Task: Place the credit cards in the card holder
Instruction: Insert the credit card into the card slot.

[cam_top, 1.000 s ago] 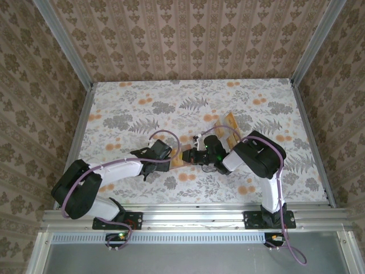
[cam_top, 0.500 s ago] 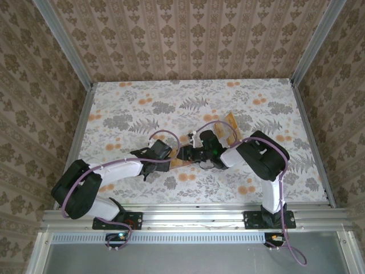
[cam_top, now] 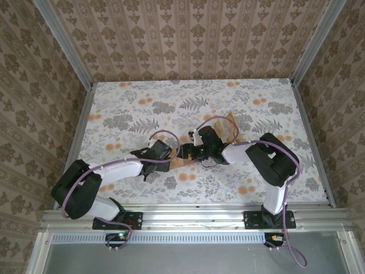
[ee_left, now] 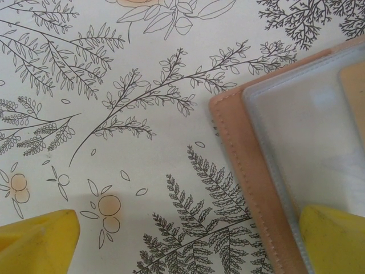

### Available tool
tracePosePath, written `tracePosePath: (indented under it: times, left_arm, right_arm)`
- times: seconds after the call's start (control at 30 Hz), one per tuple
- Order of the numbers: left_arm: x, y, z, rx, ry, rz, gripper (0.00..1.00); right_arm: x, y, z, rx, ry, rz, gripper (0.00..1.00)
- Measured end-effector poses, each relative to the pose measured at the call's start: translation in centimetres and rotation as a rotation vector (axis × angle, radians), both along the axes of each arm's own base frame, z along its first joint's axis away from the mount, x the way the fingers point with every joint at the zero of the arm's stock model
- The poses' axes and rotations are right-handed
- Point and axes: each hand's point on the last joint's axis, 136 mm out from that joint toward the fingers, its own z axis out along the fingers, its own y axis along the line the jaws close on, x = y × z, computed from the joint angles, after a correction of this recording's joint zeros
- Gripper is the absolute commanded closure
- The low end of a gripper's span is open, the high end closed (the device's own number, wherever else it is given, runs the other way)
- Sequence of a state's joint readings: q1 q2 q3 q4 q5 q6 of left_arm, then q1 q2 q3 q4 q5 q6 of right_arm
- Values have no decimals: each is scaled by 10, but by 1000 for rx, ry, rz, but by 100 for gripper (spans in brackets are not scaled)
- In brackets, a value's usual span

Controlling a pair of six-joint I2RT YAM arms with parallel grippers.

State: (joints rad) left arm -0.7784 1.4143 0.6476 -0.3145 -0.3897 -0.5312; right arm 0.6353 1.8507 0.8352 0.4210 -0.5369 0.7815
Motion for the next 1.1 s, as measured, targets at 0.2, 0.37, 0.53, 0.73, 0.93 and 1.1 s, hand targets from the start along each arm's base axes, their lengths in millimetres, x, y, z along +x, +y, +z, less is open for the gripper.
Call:
tracePosePath:
  times: [0.2, 0.37, 0.53, 0.73, 0.93, 1.1]
  left_arm:
    - [-1, -1, 7, -29, -9, 3, 0]
    - [3, 7, 16, -81, -15, 60, 0]
    - [0, 15, 11, -76, 16, 93, 0]
    - [-3, 16, 5, -64, 41, 99, 0]
    - [-4, 18, -2, -50, 60, 108, 0]
    - [-7, 20, -11, -19, 91, 118, 0]
  right_arm:
    - [1, -13, -1, -58, 6, -24, 36]
    - [2, -17, 1, -99, 7, -25, 38]
    - [6, -19, 7, -137, -12, -26, 39]
    - [14, -27, 13, -226, -48, -35, 74]
    - [21, -34, 15, -340, -81, -36, 91]
    - [22, -38, 0, -431, -74, -18, 96]
